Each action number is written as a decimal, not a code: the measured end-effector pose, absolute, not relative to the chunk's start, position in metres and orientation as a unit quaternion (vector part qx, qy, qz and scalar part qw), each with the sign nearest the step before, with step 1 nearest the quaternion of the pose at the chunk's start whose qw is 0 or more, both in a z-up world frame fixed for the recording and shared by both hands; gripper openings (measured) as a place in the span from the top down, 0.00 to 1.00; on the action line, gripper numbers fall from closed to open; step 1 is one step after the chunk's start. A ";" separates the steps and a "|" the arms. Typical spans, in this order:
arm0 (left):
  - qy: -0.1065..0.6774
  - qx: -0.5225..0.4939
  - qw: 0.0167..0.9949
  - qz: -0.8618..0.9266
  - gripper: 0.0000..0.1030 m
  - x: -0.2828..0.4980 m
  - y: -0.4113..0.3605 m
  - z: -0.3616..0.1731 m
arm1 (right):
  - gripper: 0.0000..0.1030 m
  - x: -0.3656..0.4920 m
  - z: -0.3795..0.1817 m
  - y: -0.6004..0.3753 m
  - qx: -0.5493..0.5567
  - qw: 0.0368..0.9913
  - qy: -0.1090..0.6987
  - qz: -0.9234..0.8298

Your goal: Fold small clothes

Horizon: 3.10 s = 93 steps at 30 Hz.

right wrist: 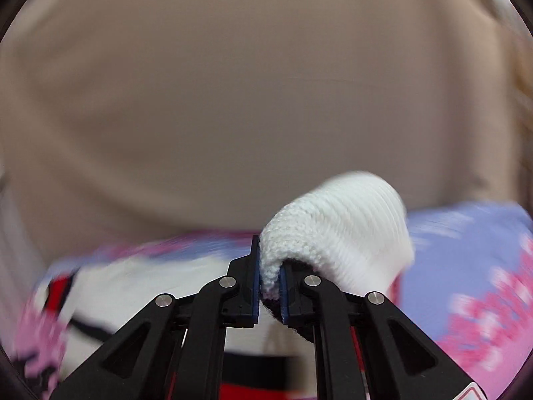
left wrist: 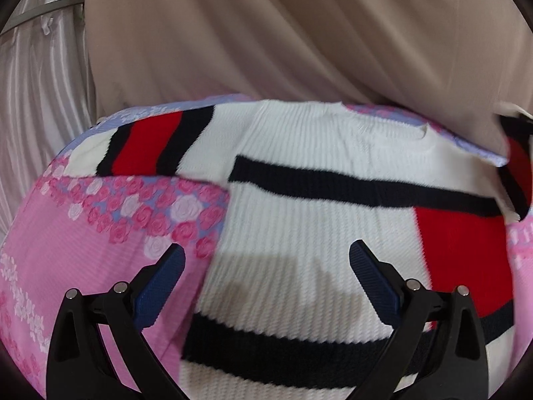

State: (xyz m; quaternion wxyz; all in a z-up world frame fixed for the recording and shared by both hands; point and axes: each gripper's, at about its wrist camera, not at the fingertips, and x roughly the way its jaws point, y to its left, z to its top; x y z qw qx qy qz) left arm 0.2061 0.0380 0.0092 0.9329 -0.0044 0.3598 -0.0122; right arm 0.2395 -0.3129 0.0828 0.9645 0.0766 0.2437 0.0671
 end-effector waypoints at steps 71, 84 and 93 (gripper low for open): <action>0.379 -0.274 0.845 0.260 0.19 0.351 0.420 -0.023 | 0.62 0.126 -0.039 -0.263 0.041 0.916 0.398 0.018; 0.298 -0.243 0.914 0.133 0.94 0.367 0.328 0.058 | 0.61 0.125 -0.042 -0.268 0.065 0.917 0.394 0.010; 0.271 -0.098 0.944 -0.162 0.93 0.294 0.029 0.115 | 0.59 0.124 -0.042 -0.278 0.097 0.917 0.387 0.011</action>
